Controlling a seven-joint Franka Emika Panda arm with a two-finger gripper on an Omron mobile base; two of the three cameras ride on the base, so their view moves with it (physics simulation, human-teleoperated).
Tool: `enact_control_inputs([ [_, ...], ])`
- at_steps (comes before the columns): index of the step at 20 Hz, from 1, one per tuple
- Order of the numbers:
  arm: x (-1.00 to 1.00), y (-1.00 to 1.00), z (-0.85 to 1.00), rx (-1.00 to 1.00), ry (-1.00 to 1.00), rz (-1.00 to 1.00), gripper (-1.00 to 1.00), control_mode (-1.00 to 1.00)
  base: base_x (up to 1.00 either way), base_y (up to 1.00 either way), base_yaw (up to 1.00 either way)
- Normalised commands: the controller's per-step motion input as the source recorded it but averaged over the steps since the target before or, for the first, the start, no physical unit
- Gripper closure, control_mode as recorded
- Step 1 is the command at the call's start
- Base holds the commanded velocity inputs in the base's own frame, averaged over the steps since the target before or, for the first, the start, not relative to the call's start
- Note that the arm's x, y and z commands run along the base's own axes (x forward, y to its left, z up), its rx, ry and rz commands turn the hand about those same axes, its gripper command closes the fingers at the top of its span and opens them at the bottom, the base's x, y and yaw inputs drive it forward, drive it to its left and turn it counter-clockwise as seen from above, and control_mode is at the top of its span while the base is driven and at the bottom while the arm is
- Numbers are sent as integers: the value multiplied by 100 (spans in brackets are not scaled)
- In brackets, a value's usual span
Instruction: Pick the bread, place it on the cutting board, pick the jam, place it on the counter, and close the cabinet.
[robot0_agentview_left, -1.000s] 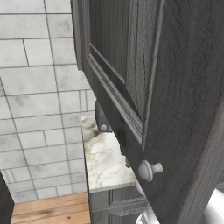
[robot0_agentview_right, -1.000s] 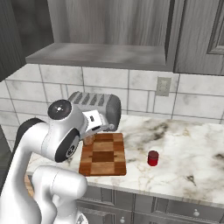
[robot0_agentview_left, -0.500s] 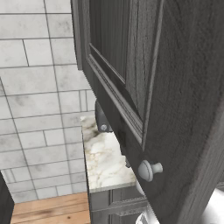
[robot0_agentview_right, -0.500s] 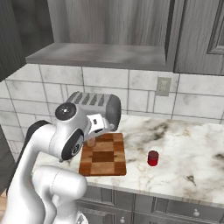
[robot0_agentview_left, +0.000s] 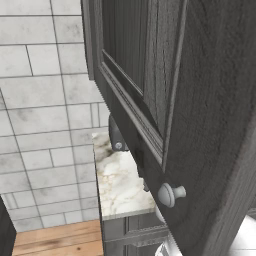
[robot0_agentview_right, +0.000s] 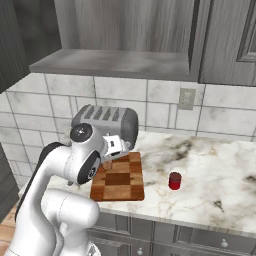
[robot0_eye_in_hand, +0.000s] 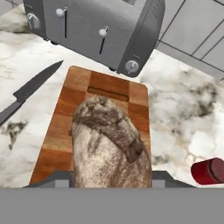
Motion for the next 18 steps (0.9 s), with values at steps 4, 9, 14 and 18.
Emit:
enact_control_inputs([
  [4,21,0,-33,4,-6,0,100,-100,0,0,0],
  [9,23,0,-36,3,-5,0,100,-100,0,0,0],
  [14,26,0,-34,4,-4,0,100,-100,0,0,0],
  [18,28,0,-32,3,-4,0,100,-100,0,0,0],
])
